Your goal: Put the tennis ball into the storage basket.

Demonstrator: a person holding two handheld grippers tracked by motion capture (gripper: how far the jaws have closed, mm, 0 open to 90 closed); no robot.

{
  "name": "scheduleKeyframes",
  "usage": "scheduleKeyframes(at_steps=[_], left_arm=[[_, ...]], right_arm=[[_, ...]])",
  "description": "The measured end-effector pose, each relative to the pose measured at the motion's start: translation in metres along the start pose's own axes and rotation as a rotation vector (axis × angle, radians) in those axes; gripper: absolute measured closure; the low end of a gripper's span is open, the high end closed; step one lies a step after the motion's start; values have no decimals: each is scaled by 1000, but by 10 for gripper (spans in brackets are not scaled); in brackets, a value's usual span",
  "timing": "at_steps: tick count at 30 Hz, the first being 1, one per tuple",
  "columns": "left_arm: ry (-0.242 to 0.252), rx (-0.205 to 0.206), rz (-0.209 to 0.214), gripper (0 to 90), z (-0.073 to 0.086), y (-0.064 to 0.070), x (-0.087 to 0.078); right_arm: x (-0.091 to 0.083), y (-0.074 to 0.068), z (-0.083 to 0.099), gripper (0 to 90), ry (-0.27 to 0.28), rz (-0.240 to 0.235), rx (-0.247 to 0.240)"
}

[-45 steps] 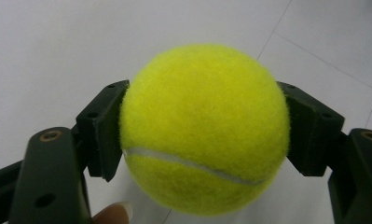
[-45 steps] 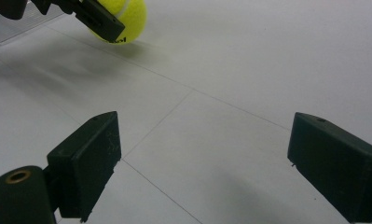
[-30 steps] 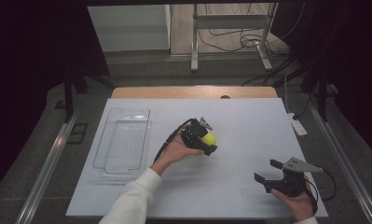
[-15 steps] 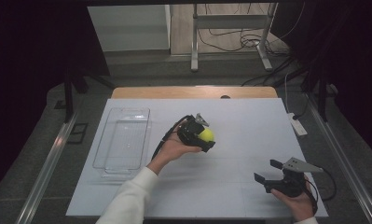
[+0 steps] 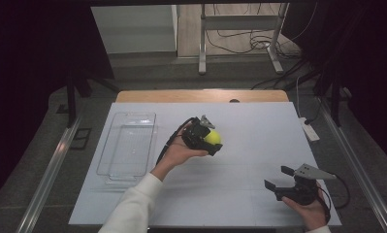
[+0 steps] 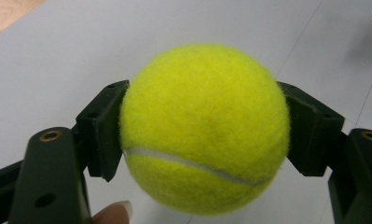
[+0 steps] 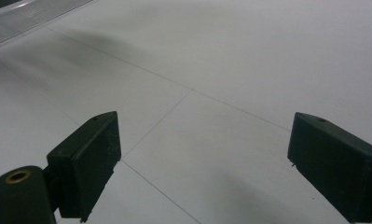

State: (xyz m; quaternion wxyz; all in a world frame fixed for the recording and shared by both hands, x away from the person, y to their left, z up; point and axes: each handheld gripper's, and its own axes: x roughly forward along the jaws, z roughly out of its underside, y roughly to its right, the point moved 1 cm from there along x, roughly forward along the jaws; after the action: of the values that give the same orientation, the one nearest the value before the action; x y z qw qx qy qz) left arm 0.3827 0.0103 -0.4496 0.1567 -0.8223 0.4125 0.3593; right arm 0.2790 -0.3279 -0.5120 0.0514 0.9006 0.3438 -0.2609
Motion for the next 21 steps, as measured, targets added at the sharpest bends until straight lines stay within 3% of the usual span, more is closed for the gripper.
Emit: scheduleKeyframes(at_steps=[21], left_arm=[[43, -6, -22, 263, -2, -5, -17]], right_arm=[[0, 0, 0, 99, -1, 3, -1]])
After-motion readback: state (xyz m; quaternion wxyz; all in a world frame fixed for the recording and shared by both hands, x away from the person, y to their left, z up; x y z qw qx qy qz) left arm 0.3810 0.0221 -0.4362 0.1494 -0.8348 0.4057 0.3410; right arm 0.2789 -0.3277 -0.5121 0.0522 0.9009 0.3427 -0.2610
